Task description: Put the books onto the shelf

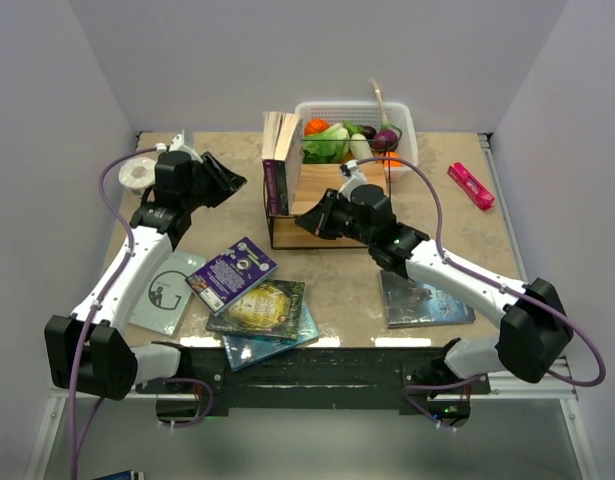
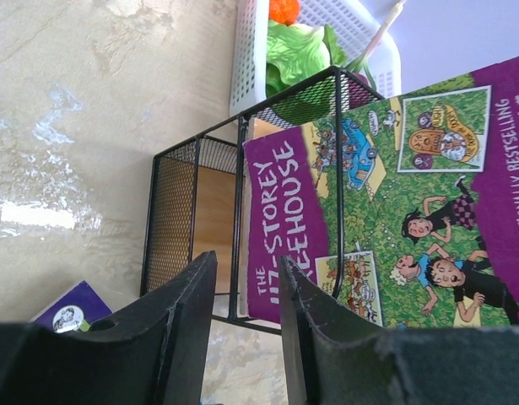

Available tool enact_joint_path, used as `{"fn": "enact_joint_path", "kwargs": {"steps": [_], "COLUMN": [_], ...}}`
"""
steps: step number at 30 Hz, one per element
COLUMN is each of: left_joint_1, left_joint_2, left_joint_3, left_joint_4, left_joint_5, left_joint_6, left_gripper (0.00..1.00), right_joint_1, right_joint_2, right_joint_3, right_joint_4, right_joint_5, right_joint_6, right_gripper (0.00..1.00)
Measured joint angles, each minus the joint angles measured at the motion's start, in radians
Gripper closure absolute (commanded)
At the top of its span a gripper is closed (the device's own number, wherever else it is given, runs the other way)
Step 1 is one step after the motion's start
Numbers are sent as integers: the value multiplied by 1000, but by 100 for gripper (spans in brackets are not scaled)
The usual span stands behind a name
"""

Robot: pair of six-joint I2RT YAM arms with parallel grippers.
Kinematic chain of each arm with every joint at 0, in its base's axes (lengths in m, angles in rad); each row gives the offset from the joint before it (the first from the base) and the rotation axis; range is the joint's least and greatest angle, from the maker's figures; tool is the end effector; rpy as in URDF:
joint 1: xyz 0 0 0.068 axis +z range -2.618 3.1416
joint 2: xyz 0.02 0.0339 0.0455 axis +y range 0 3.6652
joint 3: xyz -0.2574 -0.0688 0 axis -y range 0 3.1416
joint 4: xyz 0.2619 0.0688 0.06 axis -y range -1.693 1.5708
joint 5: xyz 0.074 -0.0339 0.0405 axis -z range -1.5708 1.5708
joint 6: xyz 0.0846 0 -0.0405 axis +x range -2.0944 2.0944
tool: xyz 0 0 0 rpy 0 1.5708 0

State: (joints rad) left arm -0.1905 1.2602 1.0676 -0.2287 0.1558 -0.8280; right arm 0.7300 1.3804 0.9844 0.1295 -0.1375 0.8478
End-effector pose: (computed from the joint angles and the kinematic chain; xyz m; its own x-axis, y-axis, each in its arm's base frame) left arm 0.3448 -0.0799 0.3029 -0.5118 -0.6424 -0.5705 -0.0752 0.6950 -0.7151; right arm 0.2816 0.2676 0.2790 -0.6990 0.3712 -0.6112 -0.3551 0.5617 0.7472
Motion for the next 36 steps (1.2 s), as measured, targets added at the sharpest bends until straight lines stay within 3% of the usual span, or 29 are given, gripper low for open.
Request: {"fn": "enact_joint_path", "kwargs": {"steps": [4,7,8,12,15,21,25,36], "left_joint_1": [0,0,0,3,30,136,144,145], "left_joint_2": [5,-6,-13,-90,-128,14,94,154], "left_joint_3": [1,1,0,-55,-127,-249,-276,-330], "left_joint_4": [-34,-132,-166,-287,-344,-351,-308,-216], "left_joint_5": [-14,-95,-124,-256,-302,-273,-214,-145], "left_joint_6": [17,53,61,78,69,53,54,131], "left_gripper": [58,52,51,48,51,57,59,62], "right_joint_1": [59,140,166,192,203,227,227,227], "right_joint_2": [5,-18,-46,-154,-164,-37,72,340], "right_joint_3": [73,79,37,-194,-349,-420,-397,-204], "right_joint_4": [-154,-219,-212,-196,-146,103,254,367], "right_joint_5": [132,208,218,199,185,153,155,195], "right_joint_6": [-122,-205,-225,-205,-124,58,154,228], "right_gripper": [100,70,55,33,25,20,20,20]}}
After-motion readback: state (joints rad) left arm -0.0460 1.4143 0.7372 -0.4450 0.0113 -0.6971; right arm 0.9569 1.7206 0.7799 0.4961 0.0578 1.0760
